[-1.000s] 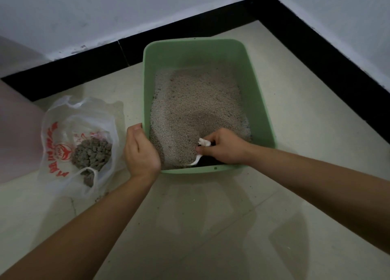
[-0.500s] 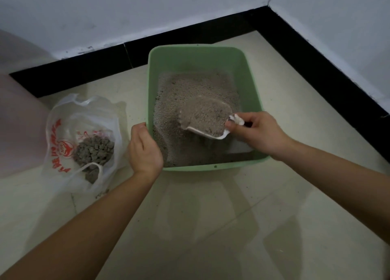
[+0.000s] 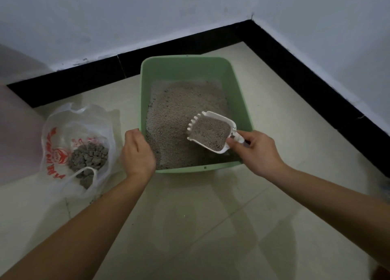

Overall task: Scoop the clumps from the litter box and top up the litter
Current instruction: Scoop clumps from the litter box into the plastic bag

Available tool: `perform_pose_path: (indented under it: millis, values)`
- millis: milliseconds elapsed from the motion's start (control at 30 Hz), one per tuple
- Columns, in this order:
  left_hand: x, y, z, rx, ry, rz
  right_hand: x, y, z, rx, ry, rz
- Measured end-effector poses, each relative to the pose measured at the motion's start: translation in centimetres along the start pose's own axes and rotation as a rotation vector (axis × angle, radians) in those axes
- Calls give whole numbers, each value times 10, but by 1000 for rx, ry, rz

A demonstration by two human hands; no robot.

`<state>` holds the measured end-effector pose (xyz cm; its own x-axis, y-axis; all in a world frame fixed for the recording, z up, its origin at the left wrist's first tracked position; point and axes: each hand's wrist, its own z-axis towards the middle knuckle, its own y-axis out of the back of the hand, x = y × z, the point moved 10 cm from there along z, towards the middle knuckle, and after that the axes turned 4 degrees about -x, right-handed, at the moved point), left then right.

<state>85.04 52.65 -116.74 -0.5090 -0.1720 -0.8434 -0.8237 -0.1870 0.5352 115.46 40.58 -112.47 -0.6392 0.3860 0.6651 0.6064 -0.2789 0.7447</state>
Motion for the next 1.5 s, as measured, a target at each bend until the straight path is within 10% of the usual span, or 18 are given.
perform_pose_path:
  millis: [1500]
  values:
    - [-3, 2, 0, -41, -22, 15, -5, 4, -19, -53, 166, -93]
